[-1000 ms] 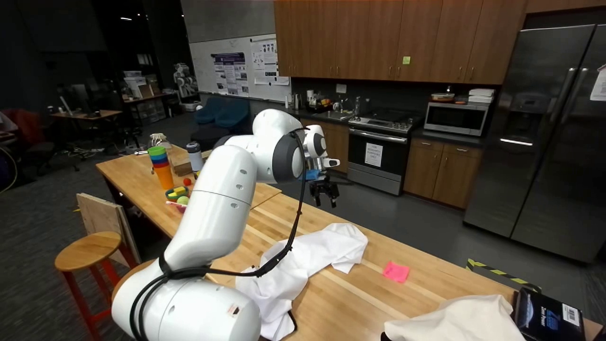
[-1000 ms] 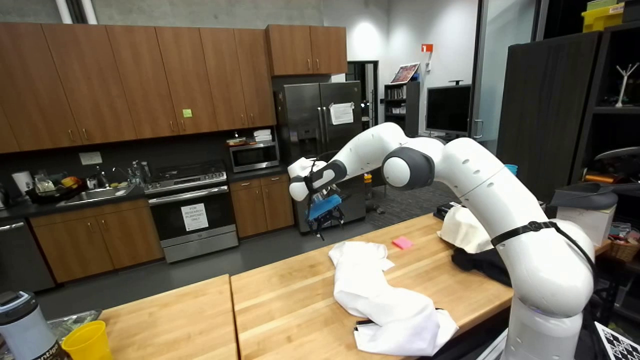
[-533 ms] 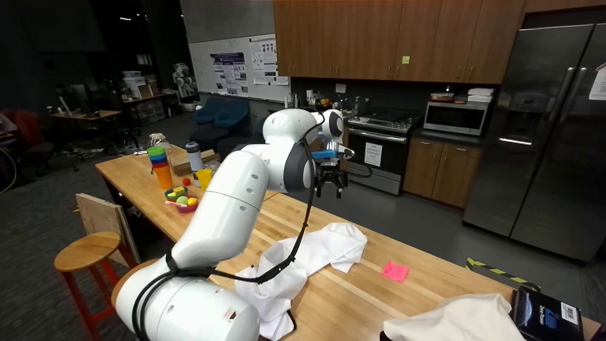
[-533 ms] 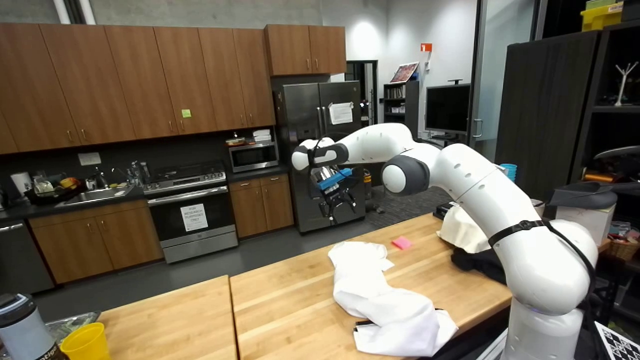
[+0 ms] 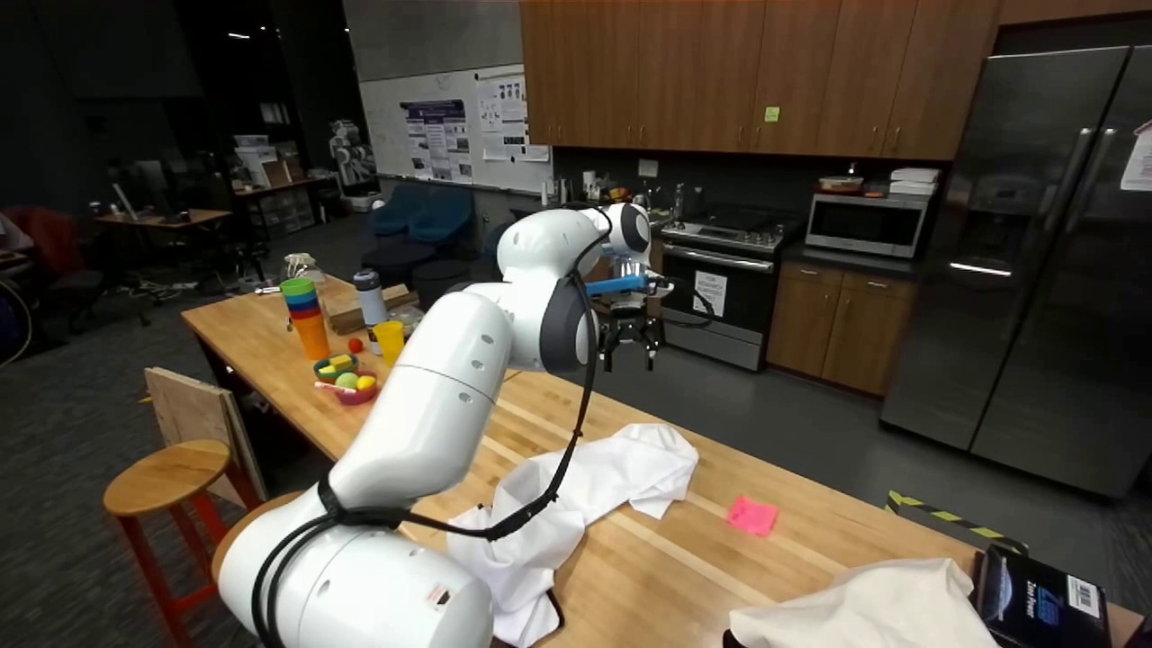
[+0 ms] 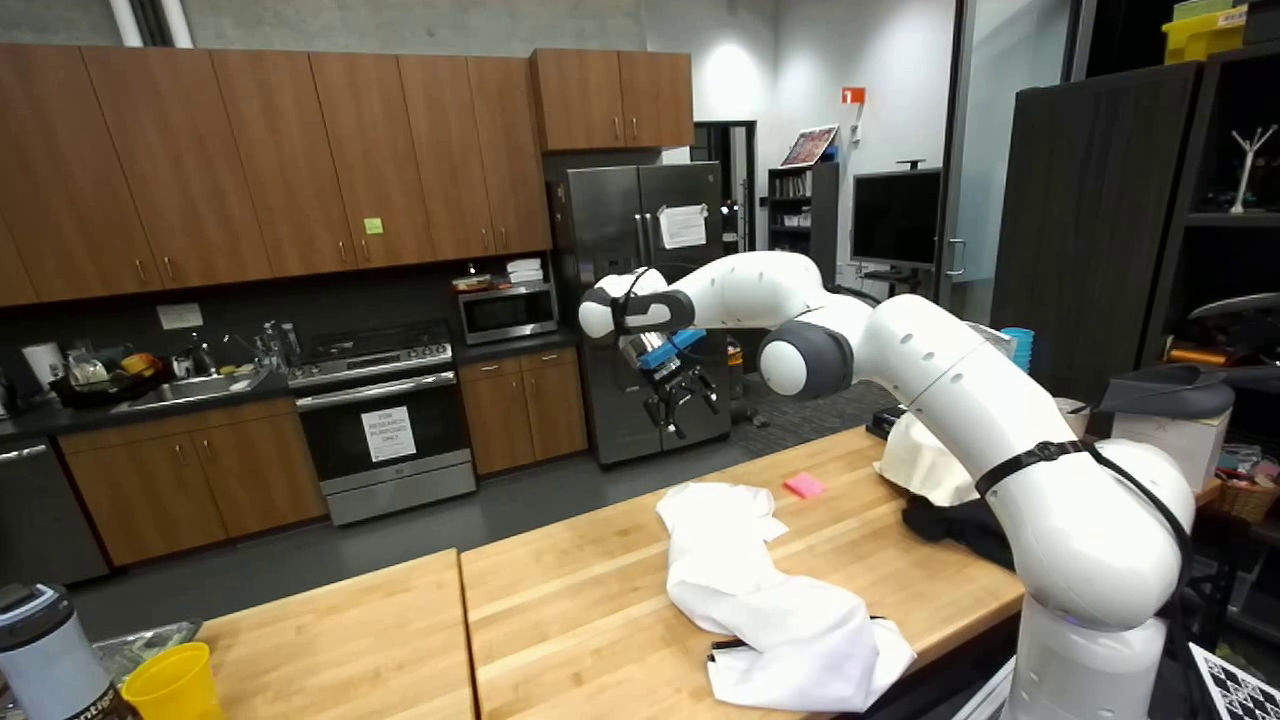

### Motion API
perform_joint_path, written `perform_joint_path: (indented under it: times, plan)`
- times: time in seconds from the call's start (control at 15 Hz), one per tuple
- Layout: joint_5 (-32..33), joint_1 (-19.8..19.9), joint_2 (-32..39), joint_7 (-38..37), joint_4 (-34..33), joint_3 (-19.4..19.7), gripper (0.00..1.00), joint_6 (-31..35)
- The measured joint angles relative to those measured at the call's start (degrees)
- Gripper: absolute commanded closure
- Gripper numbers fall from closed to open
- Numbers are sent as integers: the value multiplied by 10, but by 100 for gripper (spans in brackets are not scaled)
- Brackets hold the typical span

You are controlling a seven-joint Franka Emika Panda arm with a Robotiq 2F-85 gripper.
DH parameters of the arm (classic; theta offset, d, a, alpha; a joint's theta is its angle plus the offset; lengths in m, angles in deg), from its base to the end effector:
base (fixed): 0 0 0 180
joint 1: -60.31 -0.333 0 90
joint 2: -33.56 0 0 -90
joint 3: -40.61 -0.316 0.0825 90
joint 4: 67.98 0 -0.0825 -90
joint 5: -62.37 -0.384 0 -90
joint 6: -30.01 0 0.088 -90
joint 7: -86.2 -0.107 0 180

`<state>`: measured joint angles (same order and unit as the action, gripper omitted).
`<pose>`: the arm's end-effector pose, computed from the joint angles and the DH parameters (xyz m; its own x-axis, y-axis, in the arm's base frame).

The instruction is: Fold the white linen

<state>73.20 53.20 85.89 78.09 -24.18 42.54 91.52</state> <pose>0.7018 0.0481 0.3671 0.8391 -0.1554 -0.5213 0.0025 -0.9572 0.2894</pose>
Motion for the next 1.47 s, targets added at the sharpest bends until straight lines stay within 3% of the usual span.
perform_joint_path:
  times: [0.53, 1.07, 1.47]
  plan:
    - [-9, -11, -2, -35, 17, -4, 0, 10]
    - [0, -101, -97, -260, 215, -9, 0, 175]
    - [6, -136, -183, -393, 379, -16, 0, 217]
